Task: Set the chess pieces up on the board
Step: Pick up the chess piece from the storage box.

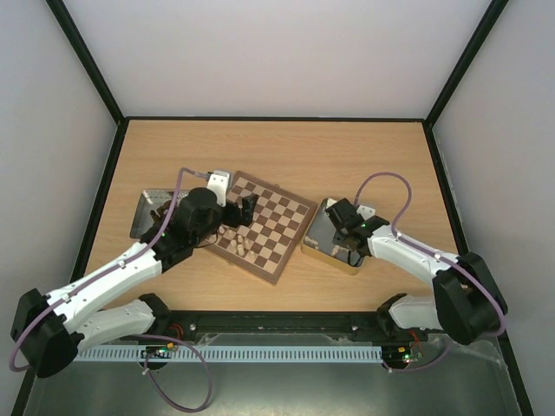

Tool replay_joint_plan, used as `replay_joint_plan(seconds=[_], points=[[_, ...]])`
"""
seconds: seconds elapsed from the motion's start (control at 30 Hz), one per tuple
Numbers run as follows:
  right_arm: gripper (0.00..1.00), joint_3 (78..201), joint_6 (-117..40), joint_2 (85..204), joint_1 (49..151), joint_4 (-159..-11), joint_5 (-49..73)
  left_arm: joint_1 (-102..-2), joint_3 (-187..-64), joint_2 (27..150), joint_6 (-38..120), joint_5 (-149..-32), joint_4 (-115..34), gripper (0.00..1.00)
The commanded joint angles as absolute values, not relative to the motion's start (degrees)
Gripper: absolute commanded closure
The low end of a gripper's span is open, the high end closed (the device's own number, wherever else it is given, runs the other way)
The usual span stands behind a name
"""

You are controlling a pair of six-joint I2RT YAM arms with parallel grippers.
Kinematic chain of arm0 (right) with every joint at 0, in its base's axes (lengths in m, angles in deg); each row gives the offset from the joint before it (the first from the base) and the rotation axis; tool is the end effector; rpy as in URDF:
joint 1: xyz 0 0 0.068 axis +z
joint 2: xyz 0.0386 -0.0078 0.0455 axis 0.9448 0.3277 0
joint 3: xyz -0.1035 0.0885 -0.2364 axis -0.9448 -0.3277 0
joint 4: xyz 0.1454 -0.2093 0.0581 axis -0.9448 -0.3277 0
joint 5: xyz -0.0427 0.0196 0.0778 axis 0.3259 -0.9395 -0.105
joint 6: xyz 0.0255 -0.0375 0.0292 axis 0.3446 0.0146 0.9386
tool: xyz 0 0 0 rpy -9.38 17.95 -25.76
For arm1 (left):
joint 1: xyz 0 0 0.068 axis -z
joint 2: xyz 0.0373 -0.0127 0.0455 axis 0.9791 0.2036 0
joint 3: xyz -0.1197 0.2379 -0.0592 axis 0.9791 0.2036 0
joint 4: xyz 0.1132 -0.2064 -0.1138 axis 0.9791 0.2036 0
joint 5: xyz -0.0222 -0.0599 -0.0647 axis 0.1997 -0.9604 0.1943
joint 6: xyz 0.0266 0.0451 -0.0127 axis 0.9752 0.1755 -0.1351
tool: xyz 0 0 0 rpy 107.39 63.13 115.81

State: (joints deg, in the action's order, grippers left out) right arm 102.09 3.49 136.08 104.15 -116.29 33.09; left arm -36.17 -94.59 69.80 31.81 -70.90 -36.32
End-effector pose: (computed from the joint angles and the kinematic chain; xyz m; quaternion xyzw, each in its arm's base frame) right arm 0.1888 0.1138 0.1769 0.1578 0.9590 0.0457 0.2308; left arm 0.1764 -0.1500 0.2926 0.0900 0.8006 -0.2405 0.5414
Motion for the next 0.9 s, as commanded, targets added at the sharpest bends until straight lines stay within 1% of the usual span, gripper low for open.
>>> replay_joint_plan(seconds=[0.0, 0.17, 0.47, 0.53, 0.63, 0.87], points=[[0.53, 101.19, 5.05, 138.93, 103.65, -112.21, 29.09, -36.42, -97.55, 71.99, 31.73, -73.50, -38.96, 0.00], [0.59, 100.40, 5.45, 141.74, 103.65, -110.28, 25.78, -36.43, -97.69, 73.02, 31.66, -74.26, -39.76, 0.00], [0.77, 99.00, 6.32, 144.38, 103.65, -106.81, 24.54, -36.50, -97.61, 73.34, 31.35, -75.05, -40.05, 0.00], [0.85, 98.72, 6.75, 144.67, 103.65, -105.96, 24.77, -36.45, -97.58, 73.11, 31.44, -75.05, -40.06, 0.00], [0.92, 98.53, 7.32, 144.57, 103.65, -104.84, 25.79, -36.50, -97.59, 72.99, 31.53, -75.13, -40.01, 0.00], [0.98, 98.76, 8.10, 139.68, 103.65, -101.34, 30.86, -36.50, -97.52, 73.03, 30.80, -76.45, -40.36, 0.00]])
